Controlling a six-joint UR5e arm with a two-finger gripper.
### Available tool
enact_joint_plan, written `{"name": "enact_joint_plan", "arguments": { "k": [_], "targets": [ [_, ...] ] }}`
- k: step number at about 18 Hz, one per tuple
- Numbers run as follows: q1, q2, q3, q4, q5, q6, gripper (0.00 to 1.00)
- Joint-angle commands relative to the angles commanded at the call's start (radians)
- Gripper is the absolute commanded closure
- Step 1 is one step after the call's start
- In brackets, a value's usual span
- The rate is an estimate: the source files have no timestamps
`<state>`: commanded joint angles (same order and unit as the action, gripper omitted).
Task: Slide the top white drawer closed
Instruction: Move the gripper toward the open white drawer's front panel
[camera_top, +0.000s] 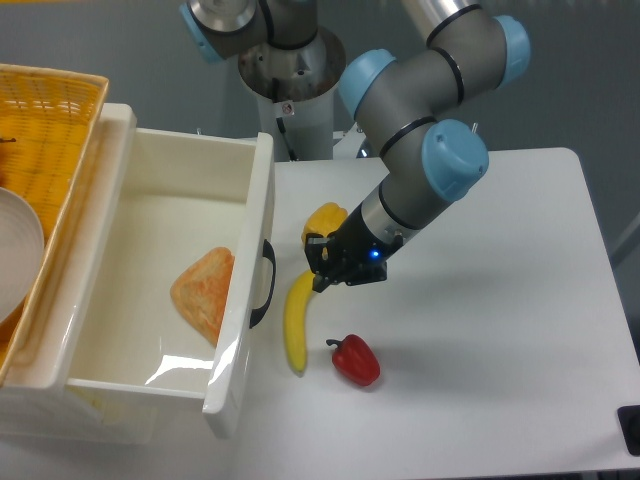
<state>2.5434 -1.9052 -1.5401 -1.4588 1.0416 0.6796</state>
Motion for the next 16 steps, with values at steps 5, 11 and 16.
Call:
{"name": "enact_joint_plan", "arguments": {
  "k": [5,11,16],
  "targets": [
    [-0.003,-0.002,-0.003,-0.002,-0.006,0.000,0.98],
    [-0.015,0.000,-0.005,-0.002,-0.023,0.000,0.98],
    [-0.020,0.000,-0.006,-0.009,-0.026,0.000,0.98]
  ]
}}
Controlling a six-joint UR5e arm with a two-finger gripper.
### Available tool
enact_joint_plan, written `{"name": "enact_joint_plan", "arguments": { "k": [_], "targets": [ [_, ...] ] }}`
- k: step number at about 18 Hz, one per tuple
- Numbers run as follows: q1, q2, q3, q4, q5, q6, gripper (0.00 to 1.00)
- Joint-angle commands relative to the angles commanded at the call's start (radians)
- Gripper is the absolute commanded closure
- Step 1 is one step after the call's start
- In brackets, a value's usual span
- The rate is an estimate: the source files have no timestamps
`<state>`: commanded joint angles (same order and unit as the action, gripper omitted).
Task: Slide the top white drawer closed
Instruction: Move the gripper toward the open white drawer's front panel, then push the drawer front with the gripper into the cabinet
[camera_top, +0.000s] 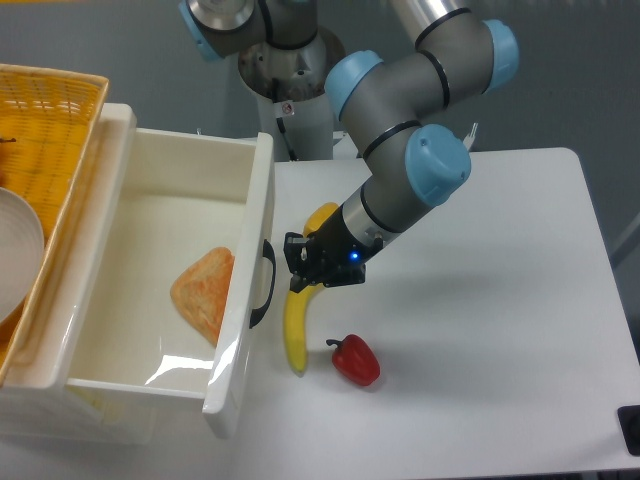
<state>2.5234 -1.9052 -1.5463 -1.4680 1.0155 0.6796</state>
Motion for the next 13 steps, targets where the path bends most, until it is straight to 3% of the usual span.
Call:
{"name": "enact_joint_plan", "arguments": {
  "k": [13],
  "targets": [
    [-0.032,0.014,-0.003,-0.014,-0.028,0.000,0.98]
  ]
}}
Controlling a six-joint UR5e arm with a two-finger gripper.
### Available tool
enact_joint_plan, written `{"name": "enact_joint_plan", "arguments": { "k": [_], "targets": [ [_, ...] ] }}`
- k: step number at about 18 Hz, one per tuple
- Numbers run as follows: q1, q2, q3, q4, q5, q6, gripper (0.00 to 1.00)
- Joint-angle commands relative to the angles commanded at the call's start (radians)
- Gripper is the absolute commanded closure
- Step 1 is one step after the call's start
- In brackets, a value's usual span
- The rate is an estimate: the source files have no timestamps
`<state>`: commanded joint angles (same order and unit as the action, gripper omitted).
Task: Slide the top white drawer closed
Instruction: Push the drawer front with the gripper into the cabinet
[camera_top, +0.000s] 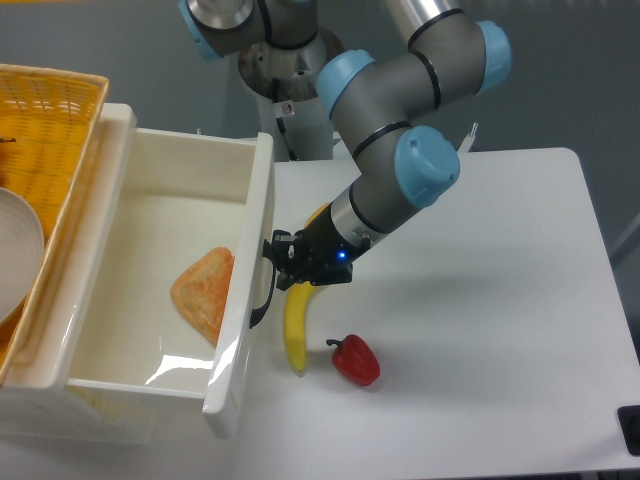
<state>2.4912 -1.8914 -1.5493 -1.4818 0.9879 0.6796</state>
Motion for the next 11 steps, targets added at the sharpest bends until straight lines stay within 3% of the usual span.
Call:
{"name": "enact_joint_plan", "arguments": {
  "k": [11],
  "targets": [
    [-0.026,0.015,-0.005,-0.015,-0.018,-0.003,0.98]
  ]
}}
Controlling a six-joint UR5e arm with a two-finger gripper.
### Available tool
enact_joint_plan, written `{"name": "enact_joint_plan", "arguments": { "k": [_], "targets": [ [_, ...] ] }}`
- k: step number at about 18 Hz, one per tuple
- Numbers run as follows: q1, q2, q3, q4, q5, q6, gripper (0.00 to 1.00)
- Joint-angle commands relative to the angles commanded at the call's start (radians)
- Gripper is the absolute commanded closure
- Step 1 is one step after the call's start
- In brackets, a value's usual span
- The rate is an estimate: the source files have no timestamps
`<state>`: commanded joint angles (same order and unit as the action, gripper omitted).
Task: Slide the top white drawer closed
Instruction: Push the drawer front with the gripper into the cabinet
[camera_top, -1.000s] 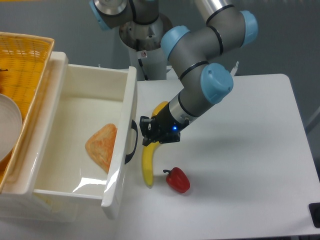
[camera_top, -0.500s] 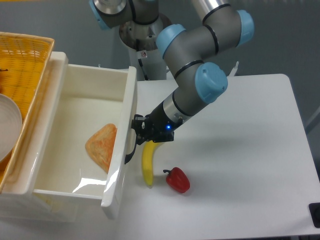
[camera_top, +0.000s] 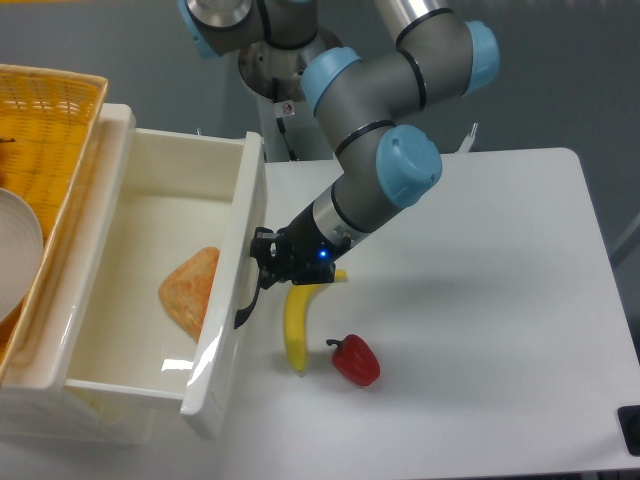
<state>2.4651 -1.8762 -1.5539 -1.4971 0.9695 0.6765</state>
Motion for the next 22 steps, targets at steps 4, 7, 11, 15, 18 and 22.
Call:
{"name": "enact_joint_plan", "arguments": {
  "k": [4,7,11,15,18,22],
  "targets": [
    [-0.012,0.008,-0.014,0.000,0.000,0.002,0.98],
    [-0.015,0.015,-0.020,0.000,0.000,0.002,0.98],
    [-0.035,0.018,-0.020,0.002,-0.002,-0.012,0.98],
    [-0.060,0.022,-0.018,0.006,-0.006,-0.028,0.98],
    [-0.081,0.022,-0.015,0.011,-0.008,-0.044,0.98],
    [-0.109,0.023,-0.012,0.014,-0.015,-0.074,0.98]
  ]
}}
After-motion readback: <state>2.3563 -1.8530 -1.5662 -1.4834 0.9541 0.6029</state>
